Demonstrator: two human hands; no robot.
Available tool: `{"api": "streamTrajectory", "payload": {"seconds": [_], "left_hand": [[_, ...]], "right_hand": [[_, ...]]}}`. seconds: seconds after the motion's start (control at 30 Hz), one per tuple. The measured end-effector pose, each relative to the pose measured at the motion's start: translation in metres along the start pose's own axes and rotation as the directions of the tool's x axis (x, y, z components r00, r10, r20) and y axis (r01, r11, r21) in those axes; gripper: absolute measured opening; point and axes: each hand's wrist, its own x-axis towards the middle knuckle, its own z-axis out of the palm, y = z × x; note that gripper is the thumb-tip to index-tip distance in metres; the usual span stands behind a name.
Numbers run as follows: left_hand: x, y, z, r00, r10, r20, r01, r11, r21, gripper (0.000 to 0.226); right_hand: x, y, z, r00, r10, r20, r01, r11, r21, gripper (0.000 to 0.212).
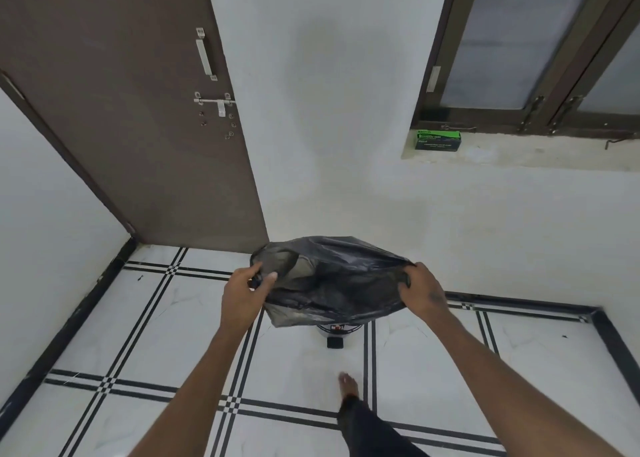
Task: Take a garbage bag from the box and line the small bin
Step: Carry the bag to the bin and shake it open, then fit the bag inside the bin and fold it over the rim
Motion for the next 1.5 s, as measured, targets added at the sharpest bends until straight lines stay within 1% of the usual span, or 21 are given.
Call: {"api": "streamTrajectory", "payload": {"seconds": [0.07,0.13,0.17,0.23,0.33,0.4,0.47,0.53,0.63,0.7,0.77,0.9,0.97,1.0,1.07,1.13,1.23,1.27,1.33,1.4,1.5], "left_hand": [[0.011,-0.001,0.006,0.999,0.008,-0.051,-0.009,1.000,-0.014,0.034],[0.026,-0.005,0.012,0.995,0.041,-0.087,-0.041,0.999,0.011,0.018],[0.034,-0.006,0.015,0.995,0.053,-0.087,-0.052,0.998,0.023,0.018],[0.055,-0.011,0.025,0.994,0.065,-0.082,-0.060,0.996,0.066,0.026],[0.080,-0.016,0.038,0.995,0.074,-0.074,-0.065,0.991,0.118,0.029],[0.100,-0.017,0.051,0.998,0.046,-0.053,-0.039,0.990,0.132,0.026],[0.124,-0.012,0.064,1.000,-0.002,-0.024,0.005,0.989,0.145,0.026],[0.146,-0.007,0.074,0.999,-0.032,0.005,0.031,0.983,0.183,0.031],[0.168,-0.004,0.081,0.990,-0.087,0.108,0.054,0.961,0.272,0.045],[0.178,-0.007,0.087,0.978,-0.134,0.158,0.074,0.938,0.337,0.047],[0.179,-0.010,0.089,0.968,-0.171,0.184,0.088,0.916,0.392,0.043],[0.176,-0.024,0.088,0.927,-0.279,0.251,0.101,0.830,0.548,0.035],[0.171,-0.034,0.083,0.905,-0.334,0.263,0.119,0.794,0.596,0.031],[0.168,-0.040,0.080,0.898,-0.352,0.266,0.131,0.788,0.601,0.030],[0.163,-0.051,0.076,0.887,-0.362,0.286,0.130,0.790,0.599,0.032],[0.162,-0.061,0.073,0.879,-0.357,0.316,0.113,0.800,0.590,0.037],[0.162,-0.067,0.076,0.877,-0.320,0.359,0.078,0.832,0.550,0.043],[0.163,-0.067,0.079,0.876,-0.307,0.373,0.068,0.843,0.534,0.043],[0.165,-0.067,0.086,0.874,-0.278,0.398,0.036,0.855,0.517,0.044],[0.167,-0.067,0.094,0.877,-0.253,0.410,0.012,0.862,0.507,0.047],[0.168,-0.066,0.109,0.888,-0.189,0.420,-0.022,0.893,0.449,0.038]], "right_hand": [[0.016,-0.002,0.004,1.000,0.000,-0.016,0.000,1.000,0.015,0.024],[0.037,-0.005,0.012,1.000,0.007,-0.024,-0.006,1.000,0.025,0.025],[0.047,-0.006,0.015,1.000,0.008,-0.019,-0.007,1.000,0.025,0.025],[0.077,-0.004,0.027,1.000,0.008,-0.007,-0.008,0.999,0.033,0.026],[0.106,-0.003,0.040,1.000,0.018,0.018,-0.019,0.999,0.048,0.026],[0.130,0.000,0.050,0.999,0.023,0.028,-0.025,0.996,0.080,0.024],[0.153,0.001,0.056,0.997,0.026,0.076,-0.034,0.993,0.109,0.026],[0.176,0.000,0.058,0.992,0.027,0.123,-0.044,0.990,0.136,0.029],[0.199,0.001,0.061,0.978,0.029,0.208,-0.066,0.982,0.176,0.037],[0.208,0.002,0.064,0.960,0.020,0.278,-0.068,0.984,0.164,0.046],[0.208,0.001,0.066,0.932,-0.003,0.362,-0.056,0.987,0.152,0.056],[0.196,0.001,0.079,0.835,-0.003,0.550,-0.038,0.997,0.063,0.068],[0.185,0.000,0.088,0.788,-0.002,0.616,-0.031,0.999,0.043,0.072],[0.179,-0.003,0.093,0.777,0.000,0.629,-0.037,0.998,0.047,0.071],[0.167,-0.006,0.100,0.774,0.005,0.633,-0.053,0.997,0.057,0.067],[0.159,-0.009,0.108,0.787,0.020,0.616,-0.063,0.997,0.048,0.063],[0.151,-0.011,0.115,0.856,0.068,0.513,-0.105,0.993,0.045,0.047],[0.151,-0.012,0.115,0.877,0.080,0.473,-0.119,0.991,0.054,0.045],[0.151,-0.010,0.119,0.904,0.101,0.415,-0.142,0.988,0.069,0.048],[0.151,-0.004,0.122,0.917,0.130,0.376,-0.162,0.985,0.056,0.055],[0.151,0.006,0.131,0.927,0.186,0.326,-0.222,0.972,0.076,0.065]]}}
